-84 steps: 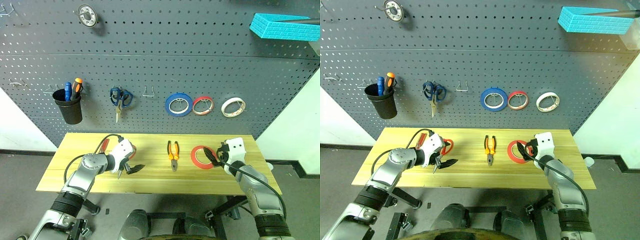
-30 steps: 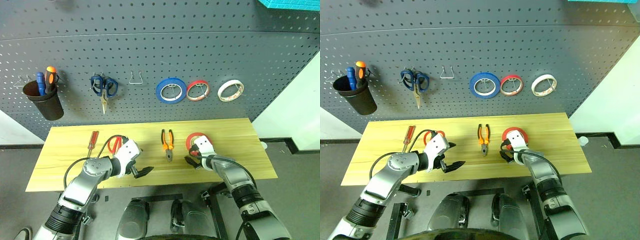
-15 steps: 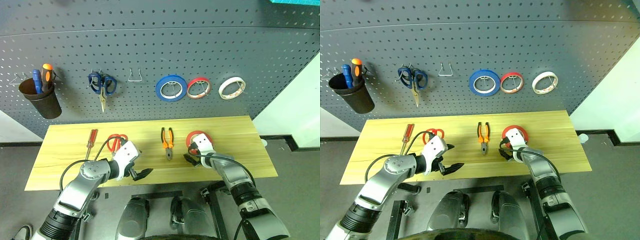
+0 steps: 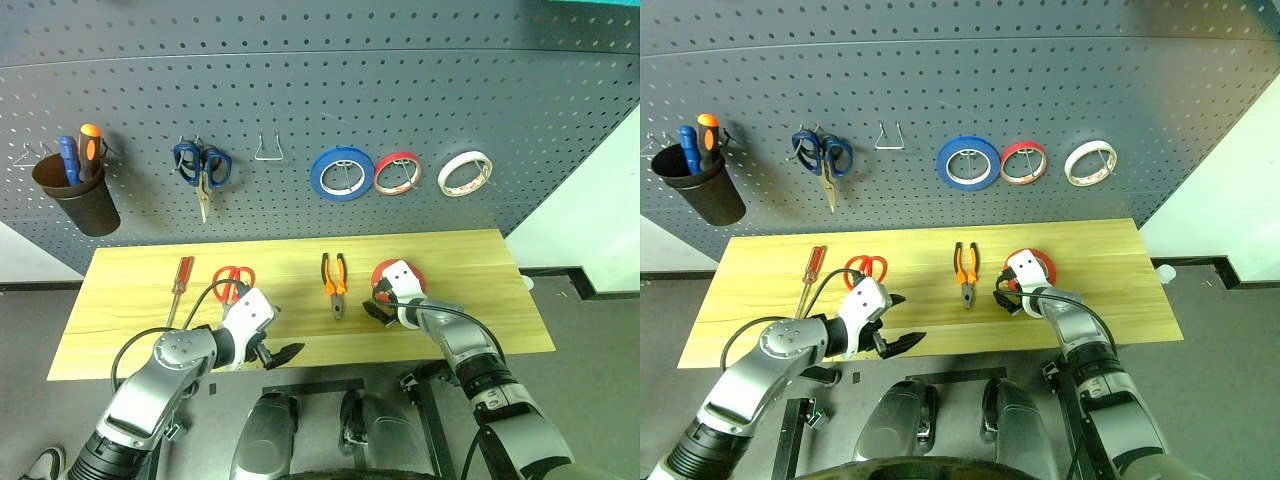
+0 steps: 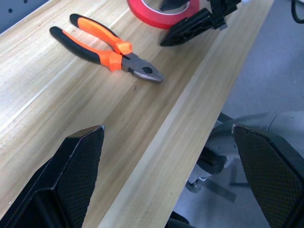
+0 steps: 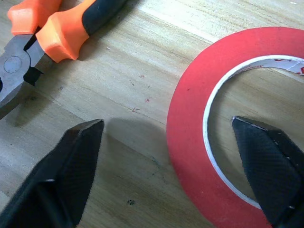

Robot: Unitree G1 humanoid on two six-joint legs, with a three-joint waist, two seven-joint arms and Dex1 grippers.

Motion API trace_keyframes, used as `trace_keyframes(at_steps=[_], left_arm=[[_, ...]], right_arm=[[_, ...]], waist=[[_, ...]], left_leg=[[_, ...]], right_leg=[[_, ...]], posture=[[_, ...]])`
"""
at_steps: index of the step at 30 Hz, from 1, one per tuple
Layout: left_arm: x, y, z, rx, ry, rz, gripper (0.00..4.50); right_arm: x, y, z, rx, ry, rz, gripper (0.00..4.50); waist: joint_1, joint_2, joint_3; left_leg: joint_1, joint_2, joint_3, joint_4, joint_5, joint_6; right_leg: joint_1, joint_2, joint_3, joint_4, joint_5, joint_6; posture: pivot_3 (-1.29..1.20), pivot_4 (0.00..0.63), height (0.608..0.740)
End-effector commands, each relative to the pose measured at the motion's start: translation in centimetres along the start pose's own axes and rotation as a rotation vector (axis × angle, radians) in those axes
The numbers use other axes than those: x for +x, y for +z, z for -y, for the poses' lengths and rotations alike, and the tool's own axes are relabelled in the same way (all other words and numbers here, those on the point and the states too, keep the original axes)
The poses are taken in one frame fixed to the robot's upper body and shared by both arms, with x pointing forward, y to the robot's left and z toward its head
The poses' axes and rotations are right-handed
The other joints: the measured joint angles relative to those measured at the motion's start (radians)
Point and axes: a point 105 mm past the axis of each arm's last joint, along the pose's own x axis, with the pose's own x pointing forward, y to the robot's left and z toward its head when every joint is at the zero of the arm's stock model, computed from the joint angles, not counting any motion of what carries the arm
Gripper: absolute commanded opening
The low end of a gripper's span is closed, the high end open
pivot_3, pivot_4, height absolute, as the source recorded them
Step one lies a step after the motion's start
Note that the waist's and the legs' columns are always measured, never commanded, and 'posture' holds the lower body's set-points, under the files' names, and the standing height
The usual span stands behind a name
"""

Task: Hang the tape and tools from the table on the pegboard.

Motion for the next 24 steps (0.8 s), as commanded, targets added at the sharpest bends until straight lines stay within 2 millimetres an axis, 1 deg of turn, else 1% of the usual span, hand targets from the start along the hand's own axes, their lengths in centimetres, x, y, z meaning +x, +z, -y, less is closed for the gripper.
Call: trace_keyframes(at_steps=[1,2,7,8,9,18,22,24], left_arm=[[-0.5,0.9,-0.2,0.019,0.014,0.03,4.5],[-0.4,0.9,-0.2,0.019,0.016,0.03,4.5],[-0.3,1.1,-0.4,0.023,0.021,0.034,4.5],[-0.3,1.1,-0.5,0.024,0.021,0.035,4.5],[-0.2,1.2,-0.6,0.025,0.022,0.039,4.5],[0.1,1.6,-1.0,0.035,0.023,0.055,4.5],[0.1,2.4,-1.1,0.035,0.02,0.095,4.5],[-0.1,2.9,-1.1,0.032,0.016,0.122,4.5]], right_arm=[[0.4,-2.7,-1.3,0.043,0.042,-0.083,3.26],[0.4,-2.7,-1.3,0.042,0.042,-0.082,2.97],[0.6,-2.3,-1.1,0.035,0.037,-0.073,1.23],[0.6,-2.2,-1.0,0.034,0.035,-0.071,0.92],[0.6,-2.1,-1.0,0.033,0.033,-0.069,0.73],[0.2,-2.3,-0.4,0.034,0.027,-0.058,0.72],[-0.6,-1.5,-0.5,0.028,0.04,-0.016,0.72],[-1.3,-0.7,-0.7,0.025,0.06,0.023,0.72]], waist=[[0.0,0.0,0.0],[0.0,0.0,0.0],[0.0,0.0,0.0],[0.0,0.0,0.0],[0.0,0.0,0.0],[0.0,0.0,0.0],[0.003,0.0,0.0],[0.003,0.001,0.001]], left_leg=[[0.0,0.0,0.0,0.0,0.0,0.0],[0.0,0.0,0.0,0.0,0.0,0.0],[0.0,0.0,0.0,0.0,0.0,0.0],[0.0,0.0,0.0,-0.001,0.0,0.0],[0.0,0.0,0.0,-0.001,0.0,0.0],[-0.001,0.001,0.0,-0.001,0.0,0.0],[-0.002,0.001,0.0,-0.001,0.0,0.0],[-0.003,0.0,0.0,-0.001,0.0,0.0]], right_leg=[[0.0,0.0,0.0,0.0,0.0,0.0],[0.0,0.0,0.0,0.0,0.0,0.0],[0.0,0.0,0.0,-0.001,0.0,0.0],[0.0,0.0,0.0,-0.001,0.0,0.0],[0.0,0.0,0.0,-0.001,0.0,0.0],[-0.001,0.001,0.0,-0.001,0.0,0.0],[-0.001,0.0,0.0,-0.002,0.0,0.0],[-0.002,0.0,0.0,-0.002,-0.001,0.001]], posture=[[0.4,0.237,0.677],[0.41,0.235,0.677],[0.41,0.222,0.677],[0.41,0.217,0.677],[0.41,0.216,0.677],[0.41,0.206,0.677],[0.4,0.203,0.677],[0.4,0.203,0.677]])
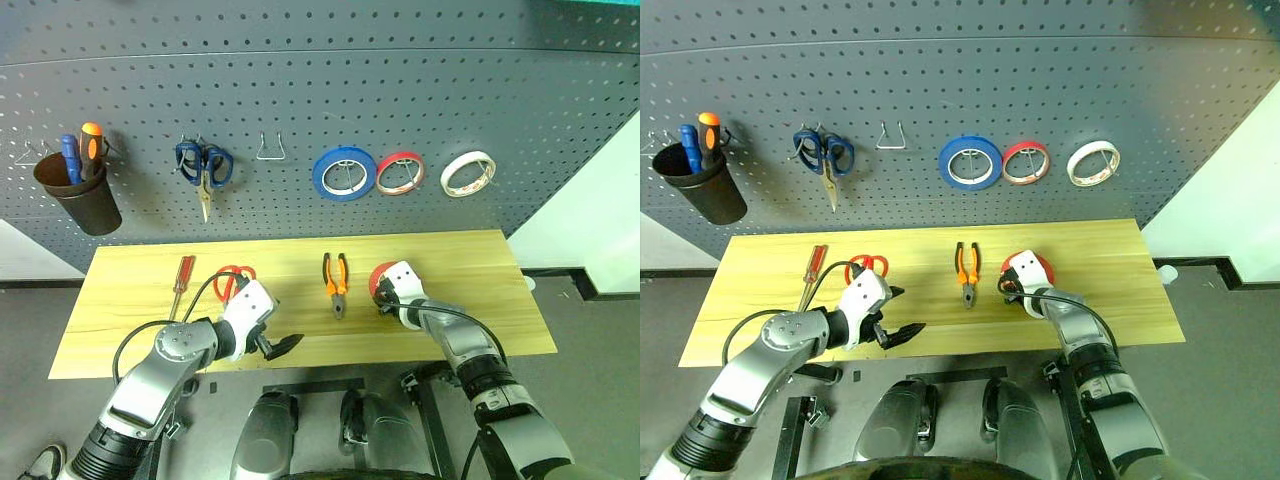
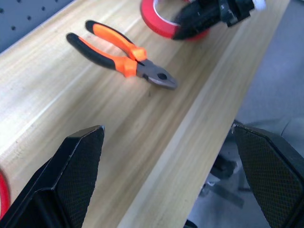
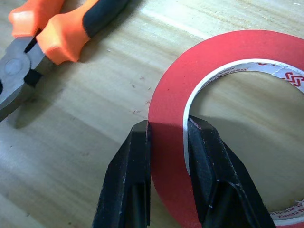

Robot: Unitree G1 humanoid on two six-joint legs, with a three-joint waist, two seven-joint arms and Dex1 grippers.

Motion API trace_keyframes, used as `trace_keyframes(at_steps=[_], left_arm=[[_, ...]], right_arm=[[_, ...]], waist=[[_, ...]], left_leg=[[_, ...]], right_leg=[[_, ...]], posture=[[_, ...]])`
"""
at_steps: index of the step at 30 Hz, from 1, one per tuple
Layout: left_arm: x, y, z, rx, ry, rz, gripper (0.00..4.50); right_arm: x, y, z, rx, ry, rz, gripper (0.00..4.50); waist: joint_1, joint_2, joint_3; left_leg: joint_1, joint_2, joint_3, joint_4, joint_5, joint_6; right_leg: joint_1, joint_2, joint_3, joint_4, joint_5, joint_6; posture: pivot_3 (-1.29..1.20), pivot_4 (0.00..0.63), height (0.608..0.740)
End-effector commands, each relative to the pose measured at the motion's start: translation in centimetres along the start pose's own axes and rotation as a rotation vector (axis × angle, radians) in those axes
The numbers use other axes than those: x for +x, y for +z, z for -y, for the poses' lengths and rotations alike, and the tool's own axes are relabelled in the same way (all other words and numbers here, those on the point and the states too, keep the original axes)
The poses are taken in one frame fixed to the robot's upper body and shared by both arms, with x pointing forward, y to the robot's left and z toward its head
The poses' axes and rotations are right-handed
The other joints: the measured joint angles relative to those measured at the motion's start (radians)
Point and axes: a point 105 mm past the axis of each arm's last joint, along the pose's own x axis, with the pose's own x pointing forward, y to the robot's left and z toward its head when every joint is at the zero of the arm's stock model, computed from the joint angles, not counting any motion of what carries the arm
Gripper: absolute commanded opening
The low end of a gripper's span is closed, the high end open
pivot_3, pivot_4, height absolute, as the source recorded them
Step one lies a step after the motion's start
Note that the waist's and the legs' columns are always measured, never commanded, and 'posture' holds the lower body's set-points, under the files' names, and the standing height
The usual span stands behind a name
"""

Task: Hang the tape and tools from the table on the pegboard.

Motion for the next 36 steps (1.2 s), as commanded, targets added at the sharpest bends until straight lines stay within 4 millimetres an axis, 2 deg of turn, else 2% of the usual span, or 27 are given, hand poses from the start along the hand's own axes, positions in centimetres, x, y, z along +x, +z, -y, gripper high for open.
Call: trace_keyframes(at_steps=[1,4,10,15,19,25,36], left_arm=[[-0.5,1.8,-0.2,0.021,0.0,0.087,4.5],[-0.9,2.7,-0.3,0.023,0.004,0.146,4.5],[-1.3,3.3,-0.6,0.043,0.012,0.203,4.5],[-2.1,5.3,-0.2,0.096,0.046,0.397,4.5],[-2.7,5.2,-0.1,0.076,0.084,0.467,4.5],[-3.0,5.3,-0.1,0.062,0.104,0.548,4.5],[-3.0,5.2,-0.2,0.059,0.079,0.594,4.5]], right_arm=[[-1.2,0.2,-0.9,0.012,0.056,0.029,0.72],[-3.2,1.5,-1.6,-0.024,0.107,0.098,0.72],[-6.8,4.0,-2.0,-0.036,0.139,0.215,0.72],[-9.6,5.3,-1.3,-0.035,0.11,0.277,0.72],[-10.4,5.9,-0.7,-0.03,0.088,0.304,0.72],[-12.6,8.5,0.4,0.013,0.07,0.464,0.72],[-20.3,13.2,2.1,0.045,0.032,0.783,0.72]], waist=[[0.0,0.001,0.001],[0.0,0.004,0.003],[0.0,0.006,0.004],[0.001,0.006,0.004],[0.0,0.005,0.004],[0.002,0.005,0.004],[0.002,0.005,0.003]], left_leg=[[0.0,0.0,0.0,0.0,0.0,0.0],[-0.003,-0.001,0.0,-0.001,0.0,0.0],[-0.007,-0.001,0.0,-0.001,0.0,0.0],[-0.008,-0.001,-0.001,-0.001,0.0,0.0],[-0.01,-0.002,0.0,0.0,0.0,0.0],[-0.014,-0.002,-0.003,0.001,0.0,0.0],[-0.015,-0.002,-0.003,0.002,0.0,0.0]], right_leg=[[0.0,0.0,0.0,0.0,0.0,0.0],[-0.003,-0.001,0.0,-0.001,-0.001,0.002],[-0.006,-0.001,0.0,0.0,-0.001,0.002],[-0.006,-0.002,-0.002,-0.001,-0.001,0.002],[-0.008,-0.002,-0.002,-0.002,-0.001,0.003],[-0.01,-0.002,-0.004,0.0,-0.001,0.003],[-0.011,-0.001,-0.004,0.0,-0.001,0.003]], posture=[[0.39,0.202,0.677],[0.39,0.199,0.677],[0.38,0.189,0.677],[0.36,0.178,0.677],[0.35,0.172,0.677],[0.35,0.158,0.677],[0.33,0.141,0.677]])
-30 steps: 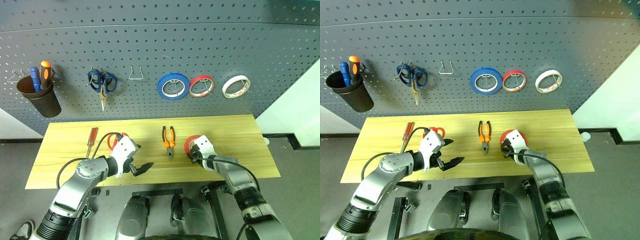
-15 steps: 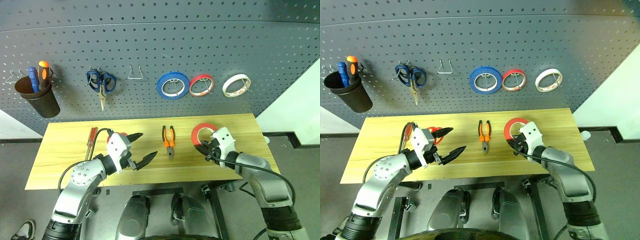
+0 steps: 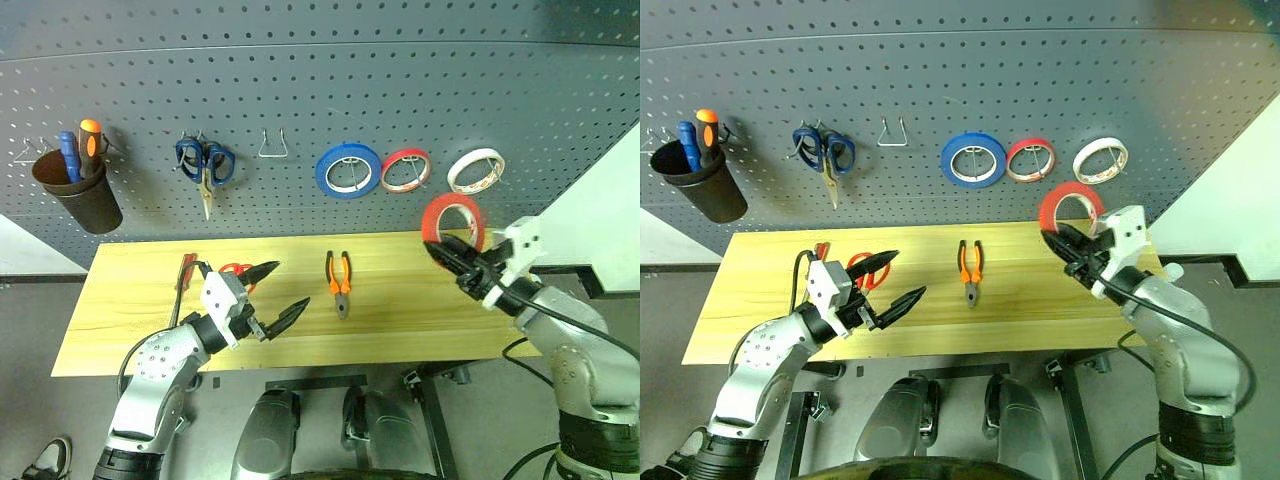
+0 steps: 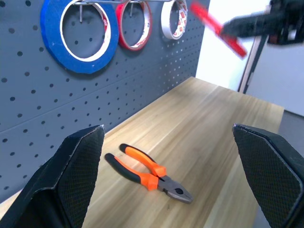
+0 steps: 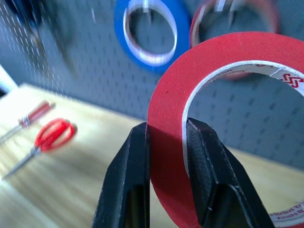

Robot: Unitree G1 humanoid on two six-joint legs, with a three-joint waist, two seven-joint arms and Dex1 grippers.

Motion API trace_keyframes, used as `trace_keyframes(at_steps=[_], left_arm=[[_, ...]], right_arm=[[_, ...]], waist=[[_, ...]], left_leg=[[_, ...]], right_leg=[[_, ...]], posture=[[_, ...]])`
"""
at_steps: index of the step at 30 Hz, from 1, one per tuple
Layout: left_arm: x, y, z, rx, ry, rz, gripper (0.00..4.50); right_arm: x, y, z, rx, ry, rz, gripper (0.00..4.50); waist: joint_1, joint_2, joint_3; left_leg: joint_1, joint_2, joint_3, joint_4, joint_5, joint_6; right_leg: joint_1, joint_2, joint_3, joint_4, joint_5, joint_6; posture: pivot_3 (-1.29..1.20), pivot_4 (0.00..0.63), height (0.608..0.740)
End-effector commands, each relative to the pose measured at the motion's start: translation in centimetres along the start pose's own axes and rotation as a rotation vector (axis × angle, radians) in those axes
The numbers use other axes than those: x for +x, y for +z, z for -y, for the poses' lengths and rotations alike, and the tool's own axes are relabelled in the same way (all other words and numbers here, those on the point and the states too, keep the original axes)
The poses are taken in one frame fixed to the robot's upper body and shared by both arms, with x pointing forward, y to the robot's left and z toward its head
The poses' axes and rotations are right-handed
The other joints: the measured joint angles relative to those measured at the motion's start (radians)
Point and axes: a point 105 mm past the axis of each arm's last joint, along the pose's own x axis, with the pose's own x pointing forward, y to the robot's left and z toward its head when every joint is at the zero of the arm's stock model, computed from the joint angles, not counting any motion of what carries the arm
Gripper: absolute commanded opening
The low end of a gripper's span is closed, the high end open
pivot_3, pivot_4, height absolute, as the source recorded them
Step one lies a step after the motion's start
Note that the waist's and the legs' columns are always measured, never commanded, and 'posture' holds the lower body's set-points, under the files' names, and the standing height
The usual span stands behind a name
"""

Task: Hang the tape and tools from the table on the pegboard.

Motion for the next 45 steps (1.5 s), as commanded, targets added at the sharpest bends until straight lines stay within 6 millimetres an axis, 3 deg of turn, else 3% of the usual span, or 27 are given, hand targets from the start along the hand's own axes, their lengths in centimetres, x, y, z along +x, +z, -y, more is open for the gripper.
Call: trace_keyframes(at_steps=[1,6,10,16,29,45], left_arm=[[0.1,1.1,0.1,0.008,-0.001,0.09,4.5],[0.3,1.1,0.0,0.009,-0.001,0.112,4.5],[0.3,1.1,-0.2,0.015,0.015,0.119,4.5],[0.5,1.1,-0.3,0.025,0.026,0.117,4.5],[0.0,1.3,-0.3,0.03,0.046,0.109,4.5],[0.3,2.0,-0.3,0.036,0.045,0.13,4.5]], right_arm=[[-0.8,3.6,-0.3,-0.049,-0.001,0.109,0.72],[-0.2,4.3,-0.9,-0.05,0.016,0.13,0.72],[1.6,4.8,-1.7,-0.041,0.047,0.165,0.72],[4.4,3.9,-2.3,-0.008,0.069,0.174,0.72],[6.4,1.1,-1.6,0.035,0.028,0.136,0.72],[11.0,-4.4,0.5,0.06,-0.039,0.054,0.7]], waist=[[-0.001,0.0,0.0],[-0.002,0.0,-0.001],[-0.003,0.0,-0.002],[-0.001,-0.001,-0.003],[0.003,-0.001,-0.004],[-0.001,-0.001,-0.005]], left_leg=[[0.0,0.0,0.0,0.0,0.0,0.0],[0.001,0.0,0.0,0.0,0.0,0.0],[0.001,0.0,0.0,0.001,0.001,-0.001],[0.003,0.001,-0.001,0.001,0.001,-0.001],[0.002,0.0,-0.001,0.004,0.001,-0.001],[0.013,0.001,-0.001,0.016,0.001,-0.001]], right_leg=[[0.0,0.0,0.0,0.0,0.0,0.0],[0.003,0.001,0.0,0.001,0.0,0.0],[0.004,0.001,0.0,0.002,0.0,0.0],[0.008,0.001,0.0,0.003,0.0,-0.001],[0.008,0.001,0.0,0.005,0.001,-0.001],[0.013,0.001,0.0,0.015,0.001,-0.002]], posture=[[0.33,0.141,0.677],[0.33,0.137,0.677],[0.33,0.134,0.677],[0.35,0.133,0.677],[0.37,0.136,0.677],[0.38,0.144,0.677]])
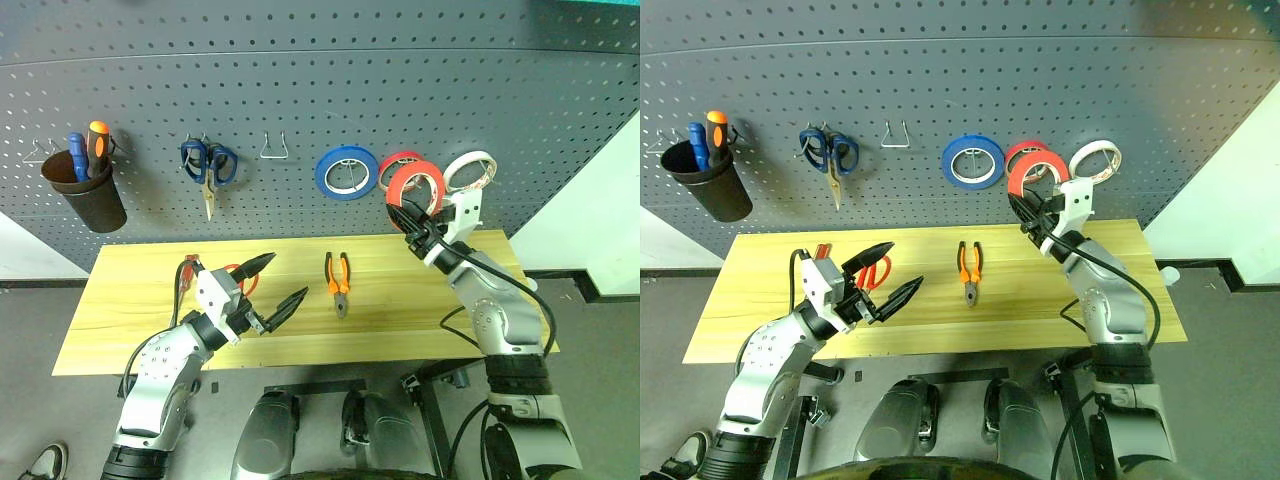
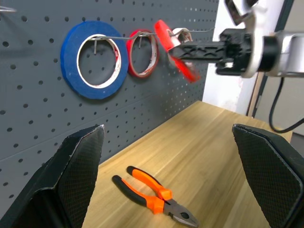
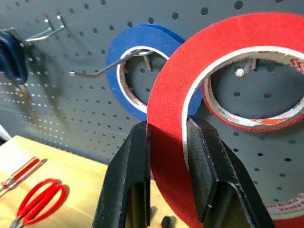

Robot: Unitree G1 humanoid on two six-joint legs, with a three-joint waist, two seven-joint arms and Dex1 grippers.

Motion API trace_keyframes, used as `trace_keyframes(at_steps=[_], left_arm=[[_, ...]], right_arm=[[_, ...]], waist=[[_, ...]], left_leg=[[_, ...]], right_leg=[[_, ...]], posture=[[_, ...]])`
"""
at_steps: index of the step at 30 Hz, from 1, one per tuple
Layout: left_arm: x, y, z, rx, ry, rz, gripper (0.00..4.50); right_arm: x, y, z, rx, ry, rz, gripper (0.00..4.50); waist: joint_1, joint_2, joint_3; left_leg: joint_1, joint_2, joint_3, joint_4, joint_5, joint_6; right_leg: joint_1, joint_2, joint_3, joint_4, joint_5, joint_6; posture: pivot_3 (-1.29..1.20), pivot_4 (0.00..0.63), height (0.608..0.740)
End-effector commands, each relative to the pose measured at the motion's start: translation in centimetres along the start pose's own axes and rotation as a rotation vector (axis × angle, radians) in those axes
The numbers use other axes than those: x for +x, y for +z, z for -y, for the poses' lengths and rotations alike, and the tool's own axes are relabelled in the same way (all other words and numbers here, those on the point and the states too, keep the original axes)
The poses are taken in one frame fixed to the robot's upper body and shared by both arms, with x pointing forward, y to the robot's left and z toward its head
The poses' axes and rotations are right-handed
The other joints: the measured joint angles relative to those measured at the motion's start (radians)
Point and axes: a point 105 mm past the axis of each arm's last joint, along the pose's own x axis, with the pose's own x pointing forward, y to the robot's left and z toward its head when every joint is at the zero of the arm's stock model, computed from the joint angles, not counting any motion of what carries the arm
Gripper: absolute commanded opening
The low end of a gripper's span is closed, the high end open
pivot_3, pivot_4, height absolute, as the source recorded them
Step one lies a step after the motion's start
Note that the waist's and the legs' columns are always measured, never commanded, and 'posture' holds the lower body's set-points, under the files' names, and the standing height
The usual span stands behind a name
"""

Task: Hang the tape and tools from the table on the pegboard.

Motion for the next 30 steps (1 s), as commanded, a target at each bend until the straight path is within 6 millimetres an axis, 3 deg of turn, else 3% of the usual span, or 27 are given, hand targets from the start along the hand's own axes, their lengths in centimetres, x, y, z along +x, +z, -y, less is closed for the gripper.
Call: trace_keyframes(at_steps=[1,12,22,30], left_arm=[[0.2,1.2,0.2,0.025,-0.009,0.038,4.5],[0.0,1.4,0.1,0.037,0.008,0.032,4.5],[0.1,1.5,0.0,0.037,0.016,0.034,4.5],[0.0,1.6,-0.1,0.041,0.026,0.035,4.5]], right_arm=[[0.9,-1.5,0.2,-0.007,0.001,-0.032,0.7],[2.8,-3.2,0.7,-0.039,-0.019,-0.078,0.68],[4.5,-3.0,1.2,-0.077,-0.035,-0.079,0.67],[4.7,-2.9,2.1,-0.098,-0.084,-0.078,0.67]], waist=[[0.001,0.0,0.0],[0.0,0.0,0.0],[-0.001,0.0,0.0],[-0.001,0.0,0.0]], left_leg=[[0.001,0.0,0.0,0.0,0.0,0.0],[0.002,0.0,0.002,0.0,0.0,0.0],[0.003,0.0,0.003,0.0,0.0,0.0],[0.003,0.0,0.003,0.0,0.0,0.0]], right_leg=[[0.0,0.0,0.0,0.001,0.0,0.0],[0.001,0.0,0.002,0.002,0.0,0.0],[0.0,0.0,0.003,0.002,0.0,0.0],[0.0,-0.001,0.003,0.002,0.0,0.0]], posture=[[0.38,0.145,0.677],[0.39,0.154,0.677],[0.39,0.157,0.677],[0.4,0.159,0.677]])
